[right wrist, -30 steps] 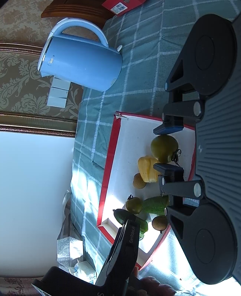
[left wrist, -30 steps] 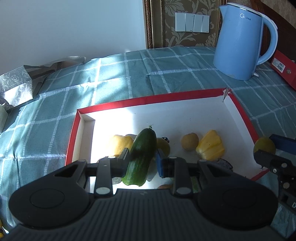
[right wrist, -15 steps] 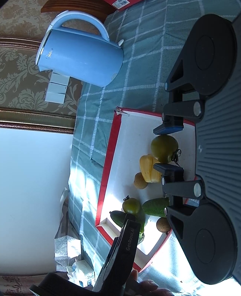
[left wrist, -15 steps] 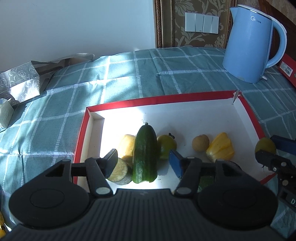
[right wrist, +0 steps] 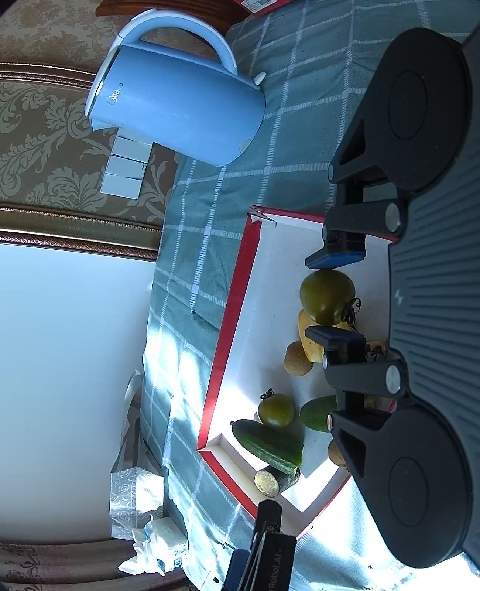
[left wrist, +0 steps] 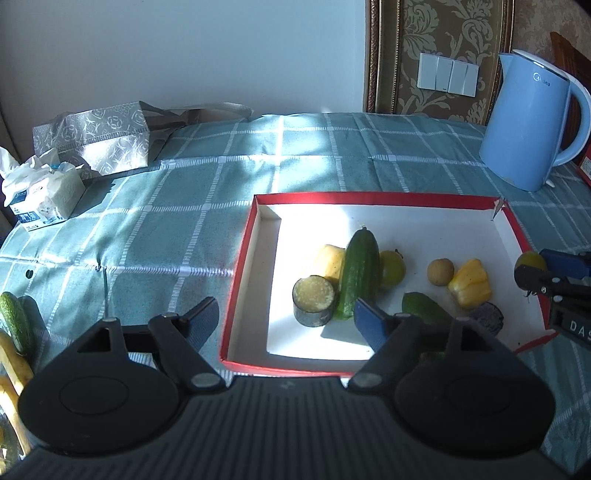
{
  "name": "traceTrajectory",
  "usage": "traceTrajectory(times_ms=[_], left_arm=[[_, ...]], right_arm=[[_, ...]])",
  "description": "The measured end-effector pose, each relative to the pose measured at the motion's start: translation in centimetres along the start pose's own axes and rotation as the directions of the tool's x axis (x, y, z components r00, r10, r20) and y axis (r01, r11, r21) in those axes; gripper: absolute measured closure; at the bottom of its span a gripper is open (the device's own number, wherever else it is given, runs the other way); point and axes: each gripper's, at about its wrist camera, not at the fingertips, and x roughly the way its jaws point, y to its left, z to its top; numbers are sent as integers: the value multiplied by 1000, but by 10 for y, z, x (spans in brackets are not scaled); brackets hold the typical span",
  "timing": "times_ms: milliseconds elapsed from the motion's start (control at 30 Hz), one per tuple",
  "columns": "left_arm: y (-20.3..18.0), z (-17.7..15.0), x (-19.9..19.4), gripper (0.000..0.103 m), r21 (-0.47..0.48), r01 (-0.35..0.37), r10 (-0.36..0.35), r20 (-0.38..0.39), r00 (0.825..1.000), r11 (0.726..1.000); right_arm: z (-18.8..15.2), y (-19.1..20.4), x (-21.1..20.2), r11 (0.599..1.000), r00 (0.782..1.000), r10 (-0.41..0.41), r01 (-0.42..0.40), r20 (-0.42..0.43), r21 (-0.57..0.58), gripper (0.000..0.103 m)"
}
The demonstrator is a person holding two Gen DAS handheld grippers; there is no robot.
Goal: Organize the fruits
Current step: 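Lower the green tomato into the red tray and open the right tool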
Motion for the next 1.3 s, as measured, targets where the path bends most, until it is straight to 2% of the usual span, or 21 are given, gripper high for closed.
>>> traceTrajectory(times_ms=[100,500,1300], left_arm=[[12,-10,-8,24,-40,-3,3,-10,1000,999],[32,-44,-23,24,-84,-49,44,-55,997,995],[32,-46,-25,23,-77,-50,46,-57,997,996]], right_arm=[[1,1,8,1000,1000,-7,7,4,-12,70],[8,-1,42,999,999,-52,52,-13,-11,70],[8,-5,32,998,998,-66,66,-7,3,70]])
